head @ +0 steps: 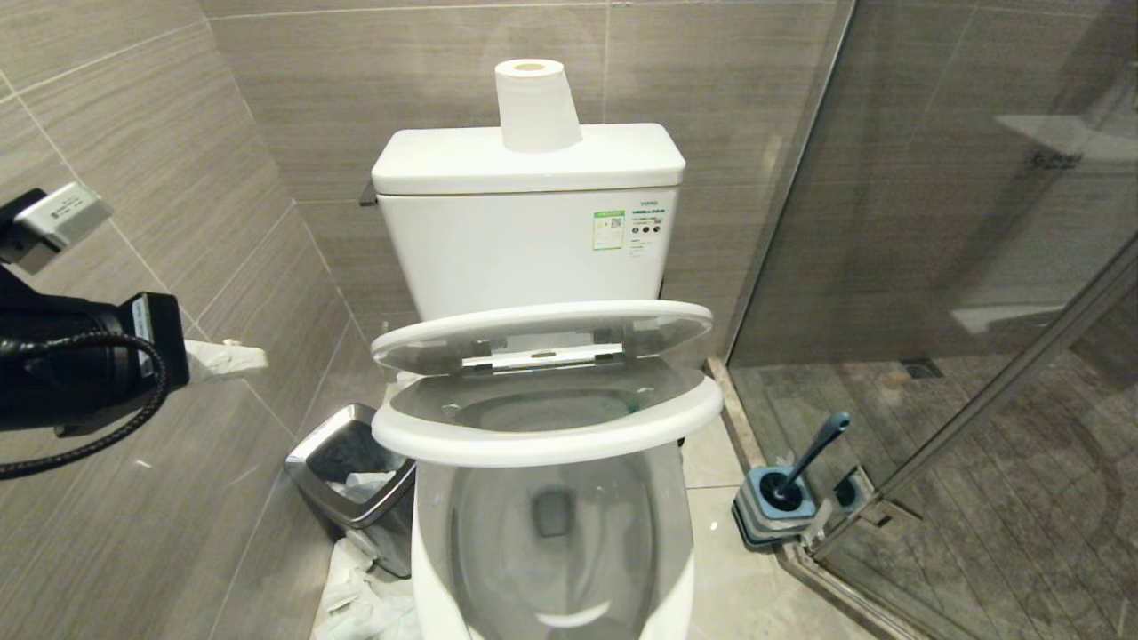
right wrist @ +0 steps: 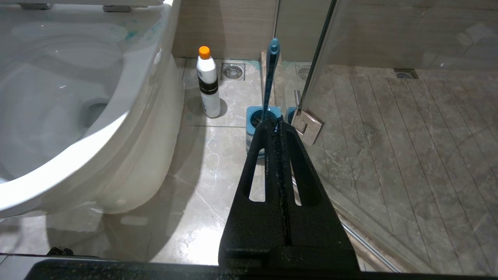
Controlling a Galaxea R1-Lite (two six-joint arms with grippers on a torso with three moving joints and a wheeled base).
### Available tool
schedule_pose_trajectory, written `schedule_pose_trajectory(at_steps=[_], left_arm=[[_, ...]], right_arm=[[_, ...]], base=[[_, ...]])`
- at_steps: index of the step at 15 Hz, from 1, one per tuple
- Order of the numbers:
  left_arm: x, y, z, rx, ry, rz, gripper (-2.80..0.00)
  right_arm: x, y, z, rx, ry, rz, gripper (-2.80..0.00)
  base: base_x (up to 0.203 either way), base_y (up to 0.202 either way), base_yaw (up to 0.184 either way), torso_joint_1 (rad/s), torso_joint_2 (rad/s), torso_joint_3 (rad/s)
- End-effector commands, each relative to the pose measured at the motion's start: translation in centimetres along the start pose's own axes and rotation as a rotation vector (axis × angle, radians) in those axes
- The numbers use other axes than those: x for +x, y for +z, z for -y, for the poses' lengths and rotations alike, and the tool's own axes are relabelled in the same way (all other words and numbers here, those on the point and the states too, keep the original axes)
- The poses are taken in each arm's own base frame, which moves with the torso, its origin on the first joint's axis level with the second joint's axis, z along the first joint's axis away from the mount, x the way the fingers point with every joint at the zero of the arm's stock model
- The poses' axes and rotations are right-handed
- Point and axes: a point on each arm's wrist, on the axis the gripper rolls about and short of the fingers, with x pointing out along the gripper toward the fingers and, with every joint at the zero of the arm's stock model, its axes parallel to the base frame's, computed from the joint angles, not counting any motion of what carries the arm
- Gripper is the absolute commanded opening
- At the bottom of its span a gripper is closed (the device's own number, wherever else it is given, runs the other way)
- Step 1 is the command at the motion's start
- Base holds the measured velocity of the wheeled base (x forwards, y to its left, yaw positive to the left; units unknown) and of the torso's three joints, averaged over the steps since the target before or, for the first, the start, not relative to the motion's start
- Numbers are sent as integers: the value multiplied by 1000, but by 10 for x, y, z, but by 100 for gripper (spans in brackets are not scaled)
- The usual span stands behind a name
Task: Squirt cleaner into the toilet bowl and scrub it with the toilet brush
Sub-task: Close the toilet lid
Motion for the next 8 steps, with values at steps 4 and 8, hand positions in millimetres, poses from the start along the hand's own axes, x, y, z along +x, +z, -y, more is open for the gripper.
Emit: schedule_pose_trajectory(at_steps=[4,8], left_arm=[[-3,21,12,20,-16,-17,-280],[29,62,44,150,-118,-2,-280]], right_arm=[[0,0,0,-1,1,-2,-280],[0,0,0,-1,1,-2,-280]], base=[[0,0,0,1,1,9],[0,0,0,0,0,0]])
